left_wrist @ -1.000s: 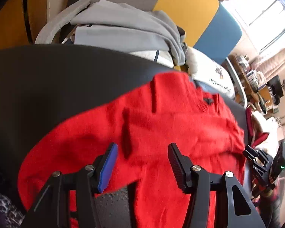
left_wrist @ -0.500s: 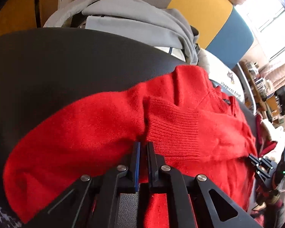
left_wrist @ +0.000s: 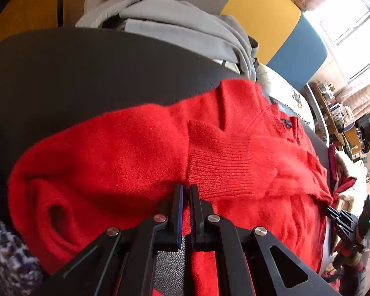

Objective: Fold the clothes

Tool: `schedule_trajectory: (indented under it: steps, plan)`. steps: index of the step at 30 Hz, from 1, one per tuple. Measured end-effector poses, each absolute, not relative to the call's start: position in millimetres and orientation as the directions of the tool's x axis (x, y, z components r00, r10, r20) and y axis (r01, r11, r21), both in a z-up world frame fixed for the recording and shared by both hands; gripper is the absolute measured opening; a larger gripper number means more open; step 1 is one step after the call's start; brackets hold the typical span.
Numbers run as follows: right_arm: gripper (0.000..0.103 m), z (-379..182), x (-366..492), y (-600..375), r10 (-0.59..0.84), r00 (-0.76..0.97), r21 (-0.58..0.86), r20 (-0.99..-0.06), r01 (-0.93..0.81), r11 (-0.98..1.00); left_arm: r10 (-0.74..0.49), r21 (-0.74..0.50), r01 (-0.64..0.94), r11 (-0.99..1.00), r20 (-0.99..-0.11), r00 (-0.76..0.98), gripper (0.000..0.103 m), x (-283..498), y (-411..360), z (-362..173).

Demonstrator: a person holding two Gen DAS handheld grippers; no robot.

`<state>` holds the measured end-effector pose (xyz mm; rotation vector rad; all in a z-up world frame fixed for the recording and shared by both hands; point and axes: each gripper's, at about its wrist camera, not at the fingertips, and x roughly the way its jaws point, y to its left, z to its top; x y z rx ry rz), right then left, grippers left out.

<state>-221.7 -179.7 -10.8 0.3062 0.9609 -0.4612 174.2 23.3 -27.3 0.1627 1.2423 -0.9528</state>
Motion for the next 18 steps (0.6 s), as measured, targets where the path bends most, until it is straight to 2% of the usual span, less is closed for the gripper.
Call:
schedule_trajectory:
  steps: [2, 4, 12, 15, 18]
  plan:
    - [0.008, 4, -219, -177, -0.256, 0.527, 0.064, -0.810, 0.515, 0.855, -0.525, -0.360, 0.684, 0.635, -0.850, 0.040, 0.001, 173, 22, -18]
    - [0.018, 10, -209, -180, -0.264, 0.545, 0.079, -0.796, 0.526, 0.846, -0.534, -0.354, 0.686, 0.636, -0.844, 0.060, 0.001, 170, 20, -11]
    - [0.018, -28, -163, -209, -0.169, 0.452, 0.123, -0.876, 0.549, 0.827, -0.562, -0.369, 0.700, 0.611, -0.825, 0.056, 0.000, 158, 23, 2]
    - [0.019, -34, -166, -203, -0.144, 0.406, 0.089, -0.902, 0.503, 0.860, -0.582, -0.399, 0.714, 0.575, -0.813, 0.014, 0.000, 151, 28, 3]
    - [0.019, -35, -181, -202, -0.088, 0.396, 0.126, -0.914, 0.483, 0.867, -0.587, -0.398, 0.740, 0.542, -0.810, -0.006, 0.003, 139, 23, -2]
